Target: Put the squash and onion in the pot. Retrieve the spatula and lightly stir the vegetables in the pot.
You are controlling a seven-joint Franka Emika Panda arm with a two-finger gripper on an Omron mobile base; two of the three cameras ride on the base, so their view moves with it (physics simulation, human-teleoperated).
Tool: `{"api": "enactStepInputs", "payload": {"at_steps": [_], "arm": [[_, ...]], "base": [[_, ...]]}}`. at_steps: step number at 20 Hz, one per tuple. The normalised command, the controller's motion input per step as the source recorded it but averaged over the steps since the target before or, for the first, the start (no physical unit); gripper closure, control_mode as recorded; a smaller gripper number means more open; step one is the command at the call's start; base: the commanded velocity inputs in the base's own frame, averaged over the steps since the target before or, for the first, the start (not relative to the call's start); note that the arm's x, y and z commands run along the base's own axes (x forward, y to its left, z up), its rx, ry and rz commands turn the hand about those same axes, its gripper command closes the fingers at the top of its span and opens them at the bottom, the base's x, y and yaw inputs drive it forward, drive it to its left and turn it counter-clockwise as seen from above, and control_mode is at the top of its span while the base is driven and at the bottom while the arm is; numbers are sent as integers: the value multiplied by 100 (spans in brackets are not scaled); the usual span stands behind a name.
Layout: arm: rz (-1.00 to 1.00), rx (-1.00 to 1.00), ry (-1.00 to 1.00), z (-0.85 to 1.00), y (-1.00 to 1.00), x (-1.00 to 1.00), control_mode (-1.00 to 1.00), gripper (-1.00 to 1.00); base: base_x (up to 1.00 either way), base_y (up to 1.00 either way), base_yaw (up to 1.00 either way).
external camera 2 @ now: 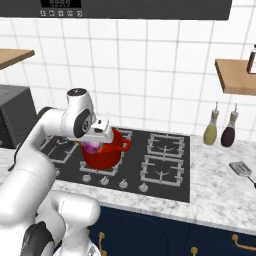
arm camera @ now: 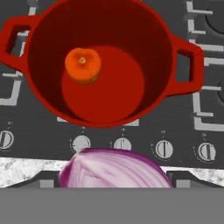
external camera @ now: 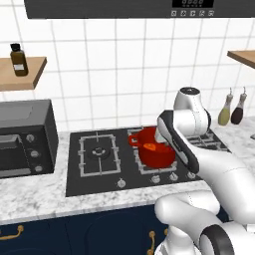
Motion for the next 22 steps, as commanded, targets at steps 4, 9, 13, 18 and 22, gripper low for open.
{"api": "enactStepInputs", "payload": {"at_steps": [4,9,13,18,22], "arm": [[0,-2,3,-3,3,7,-100,100],[-1,0,31,-28,-10,63,-100,100],[-4,0,15,-17,0,91,-100,100],[-1,0,13,-5,-3,68,-100,100],[-2,0,4,-62,-6,37,-100,100]], "base": [[0,13,0],[0,0,0],[0,0,0],[0,0,0],[0,0,0]]}}
